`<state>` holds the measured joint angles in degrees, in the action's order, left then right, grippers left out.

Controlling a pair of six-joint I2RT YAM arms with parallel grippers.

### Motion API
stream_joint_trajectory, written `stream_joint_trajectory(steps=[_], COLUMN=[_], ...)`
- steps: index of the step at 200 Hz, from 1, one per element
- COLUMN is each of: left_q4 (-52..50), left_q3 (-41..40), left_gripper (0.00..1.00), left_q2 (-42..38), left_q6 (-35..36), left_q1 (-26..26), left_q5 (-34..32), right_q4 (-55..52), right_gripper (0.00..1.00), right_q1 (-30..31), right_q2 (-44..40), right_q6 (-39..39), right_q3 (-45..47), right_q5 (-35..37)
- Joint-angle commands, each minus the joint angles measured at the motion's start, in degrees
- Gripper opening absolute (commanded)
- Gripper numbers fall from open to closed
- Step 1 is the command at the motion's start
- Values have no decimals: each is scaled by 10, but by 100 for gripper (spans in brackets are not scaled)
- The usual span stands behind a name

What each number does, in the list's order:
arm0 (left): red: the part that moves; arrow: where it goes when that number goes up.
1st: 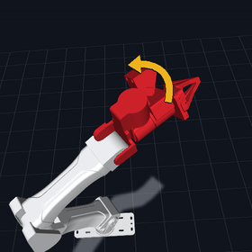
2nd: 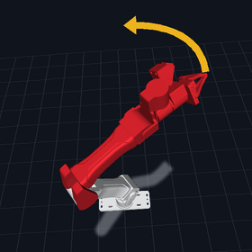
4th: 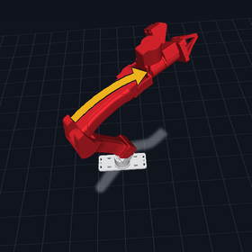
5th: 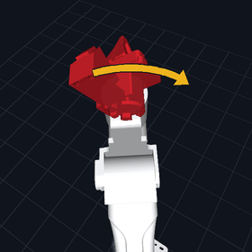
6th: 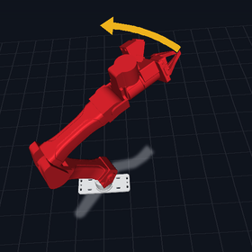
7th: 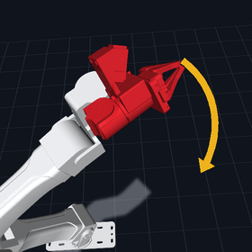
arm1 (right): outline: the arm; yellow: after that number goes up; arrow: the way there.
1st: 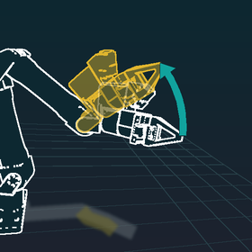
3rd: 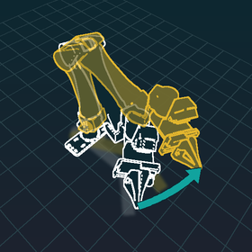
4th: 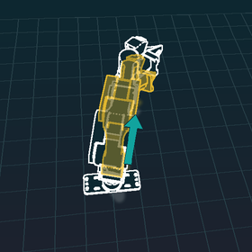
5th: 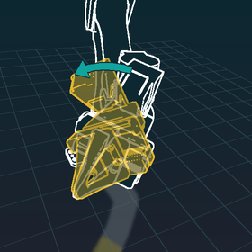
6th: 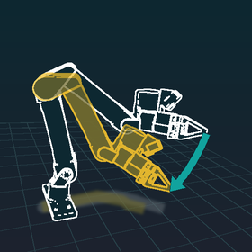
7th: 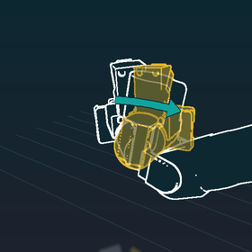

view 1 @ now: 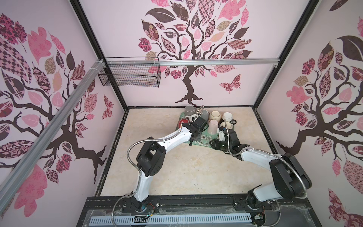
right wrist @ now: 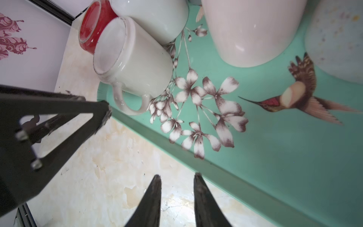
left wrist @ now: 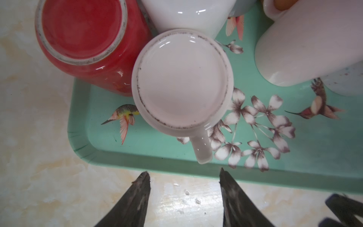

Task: Turn the mug right side up
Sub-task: Pick up the mug from the tray.

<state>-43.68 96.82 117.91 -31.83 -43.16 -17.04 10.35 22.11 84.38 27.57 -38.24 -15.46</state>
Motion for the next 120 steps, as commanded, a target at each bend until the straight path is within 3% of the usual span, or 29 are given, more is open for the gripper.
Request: stream_joint_trajectory(steps=[1, 57, 100, 120], left_q4=[-31, -16, -23, -22], left_q3=[49, 82, 100, 90], left_gripper=[60, 56, 52, 45], left_q2=[19, 65, 96, 87], left_q6=[-15, -36, -45, -45], left_q1=[2, 3, 16, 16], left_q5=[-20, 3, -24, -38], right_q4=[14, 15, 13, 12], right_gripper=[32, 32, 32, 32], right_q1=[3, 2, 3, 3], right_q2=[-12, -19, -22, -22], right_q6=[16, 12, 9, 8], right_q3=[11, 23, 28, 32], right_q5=[-18, -28, -35, -36])
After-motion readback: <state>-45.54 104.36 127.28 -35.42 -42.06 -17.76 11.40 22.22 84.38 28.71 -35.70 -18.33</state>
